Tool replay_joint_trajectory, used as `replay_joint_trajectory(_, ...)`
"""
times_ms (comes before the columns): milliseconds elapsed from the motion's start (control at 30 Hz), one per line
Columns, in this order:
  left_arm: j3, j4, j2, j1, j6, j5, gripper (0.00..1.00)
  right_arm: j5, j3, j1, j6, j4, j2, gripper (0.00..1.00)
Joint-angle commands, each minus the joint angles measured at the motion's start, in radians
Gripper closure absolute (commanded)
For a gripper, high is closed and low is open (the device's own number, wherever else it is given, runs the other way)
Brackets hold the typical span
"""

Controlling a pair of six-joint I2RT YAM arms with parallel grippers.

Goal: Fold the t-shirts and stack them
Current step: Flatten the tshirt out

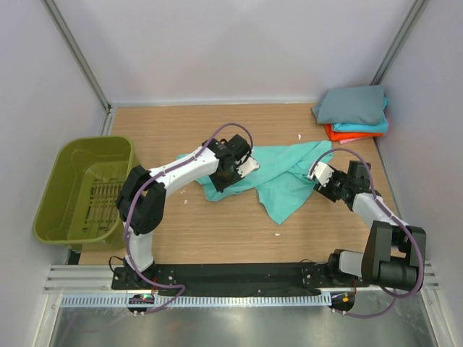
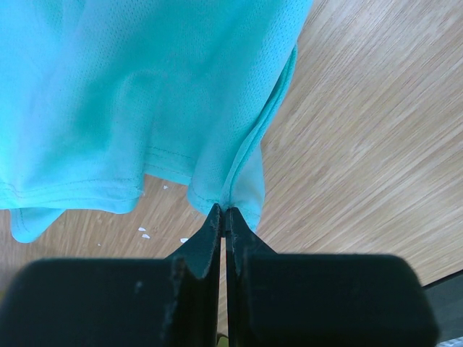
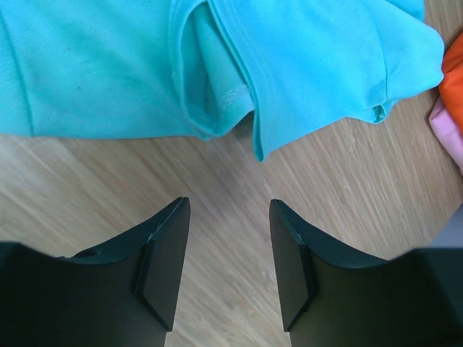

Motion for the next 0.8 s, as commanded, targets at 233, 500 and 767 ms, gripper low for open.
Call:
replay_joint_trajectory(233,0.037,-0.008,0.017,0.002,-0.017,0.016,1.00,0.046,0.131,0.060,0.040,0.194,0.153,0.51)
replay_joint_trajectory(500,0.031,0.000,0.025,0.002,-0.021,0.021,1.00,0.055,0.220,0.090,0.063,0.095,0.204,0.75)
replay_joint_trajectory(767,0.041,0.004,0.037,0.005,-0.021,0.030,1.00,0.071,0.258,0.091,0.072,0.014,0.193,0.87)
